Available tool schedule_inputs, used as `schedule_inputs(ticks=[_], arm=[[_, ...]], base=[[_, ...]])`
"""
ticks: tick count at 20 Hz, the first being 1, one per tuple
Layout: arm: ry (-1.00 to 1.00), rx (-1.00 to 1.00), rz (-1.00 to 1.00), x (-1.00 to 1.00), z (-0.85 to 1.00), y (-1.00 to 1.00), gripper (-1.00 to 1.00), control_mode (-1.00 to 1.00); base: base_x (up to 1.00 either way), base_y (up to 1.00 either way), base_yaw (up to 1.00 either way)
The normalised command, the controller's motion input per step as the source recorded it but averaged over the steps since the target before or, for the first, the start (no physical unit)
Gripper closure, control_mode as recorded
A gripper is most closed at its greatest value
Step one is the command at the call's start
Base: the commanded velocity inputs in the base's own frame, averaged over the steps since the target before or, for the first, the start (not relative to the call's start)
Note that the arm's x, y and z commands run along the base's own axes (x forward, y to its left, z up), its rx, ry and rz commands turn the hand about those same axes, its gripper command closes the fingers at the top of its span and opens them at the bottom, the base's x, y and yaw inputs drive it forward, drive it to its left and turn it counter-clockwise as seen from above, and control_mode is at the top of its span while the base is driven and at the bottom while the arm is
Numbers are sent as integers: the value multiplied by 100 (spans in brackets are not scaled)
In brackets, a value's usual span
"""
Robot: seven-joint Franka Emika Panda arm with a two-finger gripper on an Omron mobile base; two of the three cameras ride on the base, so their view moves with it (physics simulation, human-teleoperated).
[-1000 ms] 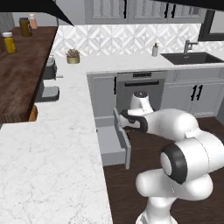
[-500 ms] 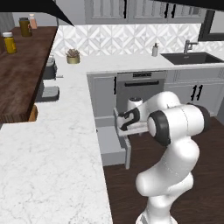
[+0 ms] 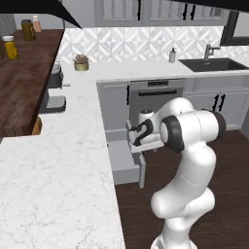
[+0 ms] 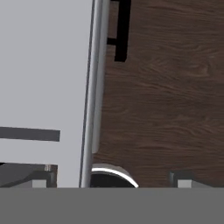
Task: Pick up the knife from the drawer and place it on the cutting board. Then place the meat from the plate to the cutting board.
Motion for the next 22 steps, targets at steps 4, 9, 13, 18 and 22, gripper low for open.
schedule_inputs(ticks=[4, 9, 13, 18, 22], arm=[[-1, 0, -1, 0, -1, 26, -100, -100], [-1, -1, 0, 21, -11, 9, -100, -100], [0, -2, 0, 22, -60, -7, -100, -100], [2, -1, 0, 17, -55, -2, -100, -100], [0, 0, 0, 1, 0, -13, -100, -100]], base=[[0, 0, 0], [0, 0, 0], [0, 0, 0], [0, 0, 0], [0, 0, 0]])
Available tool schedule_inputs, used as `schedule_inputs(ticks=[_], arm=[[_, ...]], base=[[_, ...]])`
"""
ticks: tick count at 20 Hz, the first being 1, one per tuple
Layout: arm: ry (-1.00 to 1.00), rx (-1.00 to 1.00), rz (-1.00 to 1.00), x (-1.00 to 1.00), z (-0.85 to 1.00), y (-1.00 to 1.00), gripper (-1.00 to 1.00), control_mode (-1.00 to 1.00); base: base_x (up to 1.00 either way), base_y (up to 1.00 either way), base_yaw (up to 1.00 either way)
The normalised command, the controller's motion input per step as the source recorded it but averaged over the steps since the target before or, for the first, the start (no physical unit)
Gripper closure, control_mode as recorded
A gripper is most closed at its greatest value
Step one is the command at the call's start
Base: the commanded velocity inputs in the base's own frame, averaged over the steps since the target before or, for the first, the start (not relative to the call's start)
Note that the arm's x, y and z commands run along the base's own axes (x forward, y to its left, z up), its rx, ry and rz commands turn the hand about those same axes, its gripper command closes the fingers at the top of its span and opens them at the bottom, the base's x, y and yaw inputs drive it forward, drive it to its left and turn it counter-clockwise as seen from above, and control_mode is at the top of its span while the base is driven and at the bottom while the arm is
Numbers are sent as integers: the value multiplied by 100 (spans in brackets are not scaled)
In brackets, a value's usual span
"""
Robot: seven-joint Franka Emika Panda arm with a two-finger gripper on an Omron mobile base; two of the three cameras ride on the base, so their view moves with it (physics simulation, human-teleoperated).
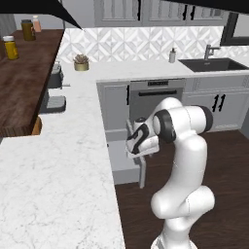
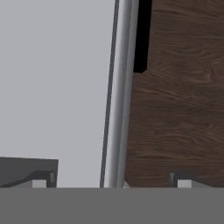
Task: Pick up the knife from the drawer and place it on the cutting board. Then place the meat from the plate to the cutting board.
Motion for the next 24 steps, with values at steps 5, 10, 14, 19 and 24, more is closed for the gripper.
schedule_inputs(ticks=[5, 10, 14, 19, 24], arm=[[0, -1, -1, 1, -2, -72, -100, -100], [0, 0, -7, 0, 4, -100, -100, -100], [-1, 0, -13, 0, 9, -100, -100, -100], [-4, 0, -15, 0, 19, -100, -100, -100], [-5, 1, -23, 0, 51, -100, -100, -100]], base=[[0, 0, 0], [0, 0, 0], [0, 0, 0], [0, 0, 0], [0, 0, 0]])
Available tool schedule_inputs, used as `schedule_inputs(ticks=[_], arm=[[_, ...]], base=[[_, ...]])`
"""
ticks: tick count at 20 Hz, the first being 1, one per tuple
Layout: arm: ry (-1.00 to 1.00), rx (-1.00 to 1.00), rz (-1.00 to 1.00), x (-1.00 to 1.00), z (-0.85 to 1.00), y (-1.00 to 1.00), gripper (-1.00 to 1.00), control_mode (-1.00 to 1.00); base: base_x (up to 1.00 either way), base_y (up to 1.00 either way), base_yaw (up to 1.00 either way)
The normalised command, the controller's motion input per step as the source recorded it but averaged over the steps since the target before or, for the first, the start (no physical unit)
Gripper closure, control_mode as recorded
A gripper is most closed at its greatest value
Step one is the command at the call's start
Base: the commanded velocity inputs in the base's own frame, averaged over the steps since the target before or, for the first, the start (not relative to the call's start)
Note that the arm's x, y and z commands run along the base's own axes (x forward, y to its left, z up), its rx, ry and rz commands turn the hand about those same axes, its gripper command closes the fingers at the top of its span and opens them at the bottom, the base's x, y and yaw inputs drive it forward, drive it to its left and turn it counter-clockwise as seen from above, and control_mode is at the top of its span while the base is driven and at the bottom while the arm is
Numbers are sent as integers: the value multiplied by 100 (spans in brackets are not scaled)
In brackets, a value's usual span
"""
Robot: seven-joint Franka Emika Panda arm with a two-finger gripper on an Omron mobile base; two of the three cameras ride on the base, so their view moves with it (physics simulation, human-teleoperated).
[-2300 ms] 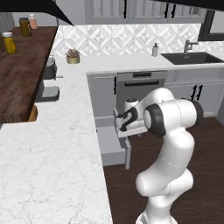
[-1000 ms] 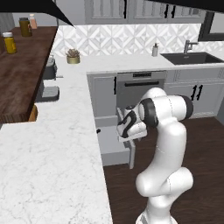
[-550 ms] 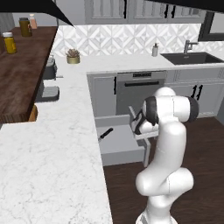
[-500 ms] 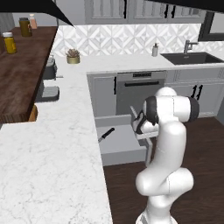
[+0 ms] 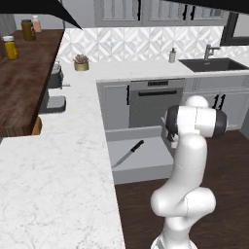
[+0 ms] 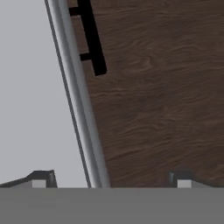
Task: Pick up the knife from the drawer and place it on the cutting board. Then place the meat from the plate to the cutting board.
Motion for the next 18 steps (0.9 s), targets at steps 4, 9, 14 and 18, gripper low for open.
schedule_inputs(ticks=[4, 9, 14, 18], arm=[[-19, 18, -31, -5, 100, -79, -100, -100], [-23, 9, -25, -20, 100, 1, -100, -100], [-16, 1, -15, -40, 100, 99, -100, -100], [10, -5, -12, -9, 60, 100, -100, -100]], base=[[0, 0, 0], [0, 0, 0], [0, 0, 0], [0, 0, 0]])
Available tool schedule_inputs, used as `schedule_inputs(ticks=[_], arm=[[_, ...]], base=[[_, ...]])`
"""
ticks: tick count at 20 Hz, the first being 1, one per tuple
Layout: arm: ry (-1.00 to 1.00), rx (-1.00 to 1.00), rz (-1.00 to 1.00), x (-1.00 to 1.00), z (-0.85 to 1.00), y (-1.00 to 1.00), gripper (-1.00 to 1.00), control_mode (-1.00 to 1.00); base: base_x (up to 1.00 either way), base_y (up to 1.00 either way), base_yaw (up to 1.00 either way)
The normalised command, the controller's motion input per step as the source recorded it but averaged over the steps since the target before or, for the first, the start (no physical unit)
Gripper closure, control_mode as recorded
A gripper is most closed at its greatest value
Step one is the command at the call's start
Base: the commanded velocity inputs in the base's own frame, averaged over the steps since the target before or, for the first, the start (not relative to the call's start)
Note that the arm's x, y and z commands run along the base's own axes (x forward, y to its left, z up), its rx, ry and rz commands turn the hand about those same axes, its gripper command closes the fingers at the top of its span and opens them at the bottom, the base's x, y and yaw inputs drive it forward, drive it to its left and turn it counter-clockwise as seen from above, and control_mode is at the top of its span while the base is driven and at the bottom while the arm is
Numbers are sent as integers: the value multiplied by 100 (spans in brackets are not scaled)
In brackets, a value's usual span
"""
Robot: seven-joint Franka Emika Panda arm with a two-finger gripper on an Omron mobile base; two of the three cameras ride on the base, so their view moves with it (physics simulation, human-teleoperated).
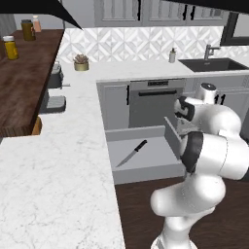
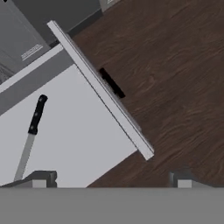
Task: Pick up the knife from the drawer and place it on the cutting board. Then place the meat from the plate to the cutting board.
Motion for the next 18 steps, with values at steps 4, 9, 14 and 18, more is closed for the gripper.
schedule_inputs(ticks=[4, 9, 14, 18], arm=[[21, -4, -6, 0, 19, 100, -100, -100], [38, 5, 7, 57, -8, 98, -100, -100], [27, 22, 14, 47, -50, 61, -100, -100], [3, 8, 0, 58, -74, 1, -100, -100]], base=[[0, 0, 0], [0, 0, 0], [0, 0, 0], [0, 0, 0]])
